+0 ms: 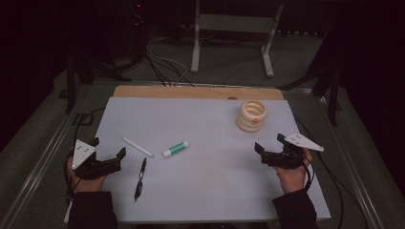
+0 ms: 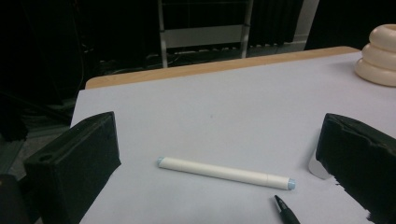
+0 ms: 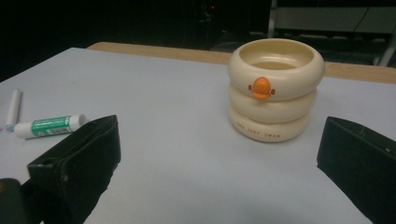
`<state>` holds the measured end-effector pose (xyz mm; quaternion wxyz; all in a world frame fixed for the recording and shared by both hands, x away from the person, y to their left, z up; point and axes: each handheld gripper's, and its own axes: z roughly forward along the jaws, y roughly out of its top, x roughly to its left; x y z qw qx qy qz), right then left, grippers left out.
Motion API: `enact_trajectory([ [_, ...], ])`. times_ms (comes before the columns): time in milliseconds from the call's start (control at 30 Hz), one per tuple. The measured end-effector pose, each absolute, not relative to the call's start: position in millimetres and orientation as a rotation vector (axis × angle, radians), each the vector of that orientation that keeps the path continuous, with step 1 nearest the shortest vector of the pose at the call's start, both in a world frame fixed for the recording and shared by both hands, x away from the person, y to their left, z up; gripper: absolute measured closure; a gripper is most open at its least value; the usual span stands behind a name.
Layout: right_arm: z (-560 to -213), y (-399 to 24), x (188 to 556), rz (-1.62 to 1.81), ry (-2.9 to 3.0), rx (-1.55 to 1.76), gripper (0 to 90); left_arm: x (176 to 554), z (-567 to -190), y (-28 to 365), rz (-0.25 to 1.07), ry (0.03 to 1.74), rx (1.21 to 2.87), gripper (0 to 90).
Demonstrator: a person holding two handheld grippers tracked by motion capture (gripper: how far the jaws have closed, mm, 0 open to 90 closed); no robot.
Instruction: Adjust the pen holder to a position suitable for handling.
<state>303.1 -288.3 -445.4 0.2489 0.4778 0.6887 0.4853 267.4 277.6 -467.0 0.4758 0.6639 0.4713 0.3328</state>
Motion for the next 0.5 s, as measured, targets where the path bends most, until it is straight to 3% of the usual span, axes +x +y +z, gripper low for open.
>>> enact_trajectory([
  [500,-426,-290,337,1.271,1.867,1.393,0.0,268,-469,277,0.81,1.155,1.62,0.0],
])
